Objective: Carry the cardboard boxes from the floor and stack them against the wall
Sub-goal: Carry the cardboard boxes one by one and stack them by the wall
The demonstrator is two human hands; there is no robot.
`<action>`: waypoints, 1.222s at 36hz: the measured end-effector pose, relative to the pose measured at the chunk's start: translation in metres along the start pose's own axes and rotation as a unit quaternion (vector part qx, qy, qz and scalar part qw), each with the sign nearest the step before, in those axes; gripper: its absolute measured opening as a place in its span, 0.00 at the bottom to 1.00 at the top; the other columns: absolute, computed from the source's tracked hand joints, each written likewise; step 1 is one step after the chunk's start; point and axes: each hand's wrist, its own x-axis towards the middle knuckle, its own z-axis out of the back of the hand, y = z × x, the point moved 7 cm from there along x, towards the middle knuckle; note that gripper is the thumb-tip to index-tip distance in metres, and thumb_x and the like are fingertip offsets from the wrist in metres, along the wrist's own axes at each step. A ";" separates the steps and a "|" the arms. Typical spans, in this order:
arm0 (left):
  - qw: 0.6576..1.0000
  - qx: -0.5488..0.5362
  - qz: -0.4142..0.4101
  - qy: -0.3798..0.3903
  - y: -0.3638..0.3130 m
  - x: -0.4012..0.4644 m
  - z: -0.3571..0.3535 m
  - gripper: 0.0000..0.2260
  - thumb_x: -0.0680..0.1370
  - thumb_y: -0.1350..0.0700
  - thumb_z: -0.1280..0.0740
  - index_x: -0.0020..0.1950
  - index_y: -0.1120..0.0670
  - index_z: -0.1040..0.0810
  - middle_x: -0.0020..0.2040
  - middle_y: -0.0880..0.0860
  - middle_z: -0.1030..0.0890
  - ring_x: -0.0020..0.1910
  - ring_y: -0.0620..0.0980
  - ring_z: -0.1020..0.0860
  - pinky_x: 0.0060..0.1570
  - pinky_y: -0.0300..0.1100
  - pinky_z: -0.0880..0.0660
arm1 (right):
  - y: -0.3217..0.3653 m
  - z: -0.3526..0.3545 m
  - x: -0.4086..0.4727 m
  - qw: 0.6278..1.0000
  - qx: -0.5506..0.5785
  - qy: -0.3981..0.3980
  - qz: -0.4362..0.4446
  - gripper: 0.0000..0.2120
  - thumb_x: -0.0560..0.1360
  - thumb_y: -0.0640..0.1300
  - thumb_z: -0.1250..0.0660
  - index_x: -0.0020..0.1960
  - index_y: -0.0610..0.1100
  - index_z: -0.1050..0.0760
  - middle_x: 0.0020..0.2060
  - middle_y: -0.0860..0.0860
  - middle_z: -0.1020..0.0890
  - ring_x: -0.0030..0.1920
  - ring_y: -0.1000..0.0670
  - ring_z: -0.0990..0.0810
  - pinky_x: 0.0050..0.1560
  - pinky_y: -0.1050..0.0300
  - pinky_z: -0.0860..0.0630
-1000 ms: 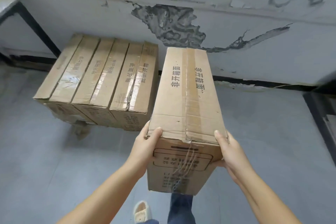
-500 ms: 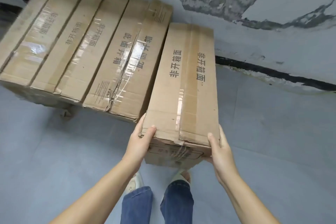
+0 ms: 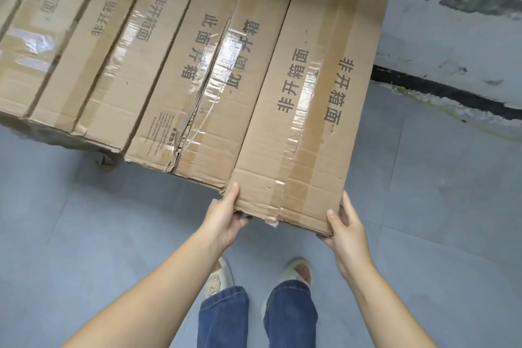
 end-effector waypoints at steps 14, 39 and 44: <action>0.993 0.107 -0.029 -0.029 -0.010 0.014 -0.004 0.19 0.79 0.53 0.35 0.67 0.61 0.30 0.67 0.52 0.26 0.67 0.50 0.30 0.61 0.54 0.31 | 0.018 0.007 0.021 0.995 -0.099 0.005 0.007 0.21 0.81 0.37 0.44 0.72 0.53 0.35 0.61 0.56 0.23 0.59 0.54 0.24 0.53 0.58 0.27; 0.803 0.423 -0.368 0.204 -0.067 -0.445 0.051 0.14 0.75 0.48 0.31 0.59 0.47 0.25 0.54 0.47 0.18 0.55 0.46 0.20 0.57 0.43 0.25 | 0.109 0.102 -0.423 0.979 -0.050 -0.069 0.184 0.43 0.55 0.80 0.36 0.65 0.62 0.34 0.58 0.67 0.22 0.60 0.61 0.23 0.56 0.67 0.25; 0.759 0.462 -0.375 0.265 -0.068 -0.456 0.060 0.21 0.65 0.34 0.30 0.55 0.38 0.24 0.54 0.48 0.17 0.54 0.47 0.19 0.55 0.43 0.25 | 0.069 0.089 -0.496 0.952 0.104 -0.217 0.190 0.45 0.50 0.79 0.32 0.62 0.60 0.30 0.55 0.62 0.19 0.57 0.59 0.20 0.46 0.65 0.21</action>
